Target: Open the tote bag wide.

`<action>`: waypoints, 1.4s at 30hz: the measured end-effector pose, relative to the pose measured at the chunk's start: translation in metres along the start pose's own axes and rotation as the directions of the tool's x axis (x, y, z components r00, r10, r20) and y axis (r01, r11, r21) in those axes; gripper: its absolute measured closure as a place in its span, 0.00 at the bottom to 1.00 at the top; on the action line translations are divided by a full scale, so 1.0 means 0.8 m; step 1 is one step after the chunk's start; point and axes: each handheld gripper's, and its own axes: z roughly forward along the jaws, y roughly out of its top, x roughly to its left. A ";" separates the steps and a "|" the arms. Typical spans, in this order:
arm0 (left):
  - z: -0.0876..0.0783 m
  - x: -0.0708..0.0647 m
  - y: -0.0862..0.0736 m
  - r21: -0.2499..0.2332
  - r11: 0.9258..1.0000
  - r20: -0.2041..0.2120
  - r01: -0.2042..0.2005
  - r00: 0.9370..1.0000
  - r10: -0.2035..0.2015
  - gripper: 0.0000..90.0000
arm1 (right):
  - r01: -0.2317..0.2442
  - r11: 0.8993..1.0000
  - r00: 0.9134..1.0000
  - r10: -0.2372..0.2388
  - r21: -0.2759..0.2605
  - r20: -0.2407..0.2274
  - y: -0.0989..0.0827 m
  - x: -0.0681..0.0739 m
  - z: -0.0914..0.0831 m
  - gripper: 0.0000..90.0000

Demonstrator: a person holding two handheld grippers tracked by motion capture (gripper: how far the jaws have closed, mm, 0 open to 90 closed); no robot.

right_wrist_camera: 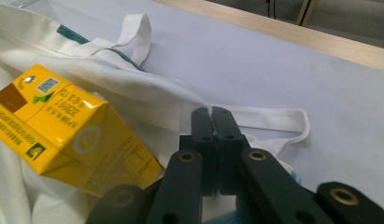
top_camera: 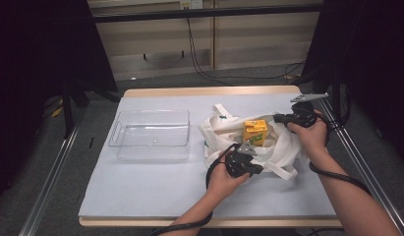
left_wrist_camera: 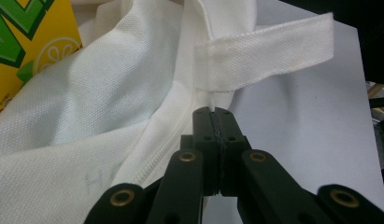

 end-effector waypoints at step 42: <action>-0.009 -0.007 -0.008 0.047 0.999 0.005 -0.003 1.000 0.003 1.00 | -0.062 0.998 0.998 0.062 -0.012 0.020 -0.013 -0.017 0.030 0.98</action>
